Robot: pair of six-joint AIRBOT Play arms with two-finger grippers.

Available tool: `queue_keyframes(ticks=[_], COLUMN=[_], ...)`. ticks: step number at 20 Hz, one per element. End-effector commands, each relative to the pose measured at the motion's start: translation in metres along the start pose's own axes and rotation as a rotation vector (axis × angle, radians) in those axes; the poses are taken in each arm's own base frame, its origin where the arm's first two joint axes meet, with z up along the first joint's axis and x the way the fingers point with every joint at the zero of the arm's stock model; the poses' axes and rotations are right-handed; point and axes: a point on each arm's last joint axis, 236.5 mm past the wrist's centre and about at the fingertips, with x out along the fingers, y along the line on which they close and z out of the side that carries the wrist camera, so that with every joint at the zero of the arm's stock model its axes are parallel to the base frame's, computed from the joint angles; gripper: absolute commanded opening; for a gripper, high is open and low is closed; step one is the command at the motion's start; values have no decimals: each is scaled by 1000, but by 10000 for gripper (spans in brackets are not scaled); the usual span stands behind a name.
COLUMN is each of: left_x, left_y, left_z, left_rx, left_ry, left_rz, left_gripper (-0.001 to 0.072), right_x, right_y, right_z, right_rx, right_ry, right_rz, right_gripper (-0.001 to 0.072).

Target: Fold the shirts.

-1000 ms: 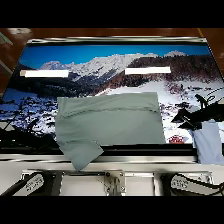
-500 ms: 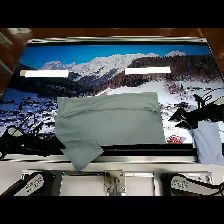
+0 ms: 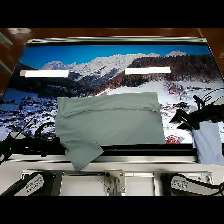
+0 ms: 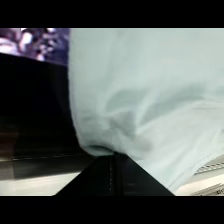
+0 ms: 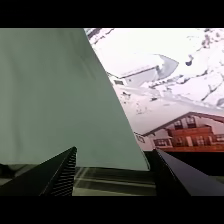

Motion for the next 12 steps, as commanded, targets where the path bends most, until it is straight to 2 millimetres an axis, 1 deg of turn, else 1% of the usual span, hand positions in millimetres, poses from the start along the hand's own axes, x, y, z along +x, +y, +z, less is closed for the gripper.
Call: queue_keyframes(ticks=[1, 2, 3, 4, 7, 9, 10, 12], left_x=[-1, -1, -1, -1, -1, -2, -3, -5], left_y=[-5, -8, -9, -9, -11, -11, -12, -13], left_z=[-1, -1, -2, -2, -6, -6, -5, -4], left_rx=[20, 37, 44, 44, 44, 47, 51, 60], left_ry=[8, 7, 8, 11, 26, 23, 18, 7], left_rz=[-20, -29, -35, -36, -42, -43, -42, -41], left_gripper=[37, 37, 37, 36, 36, 36, 36, 36], right_x=[4, 9, 16, 23, 44, 53, 57, 68], right_y=[-11, -11, -13, -15, -24, -28, -27, -20], right_z=[-30, -41, -48, -53, -55, -56, -56, -57], right_rx=[-58, -61, -50, -39, 15, 42, 56, 92], right_ry=[123, 159, 180, 187, 157, 141, 134, 115], right_rz=[-31, -22, -19, -14, -27, -33, -26, 19], right_gripper=[594, 594, 622, 678, 678, 677, 677, 677])
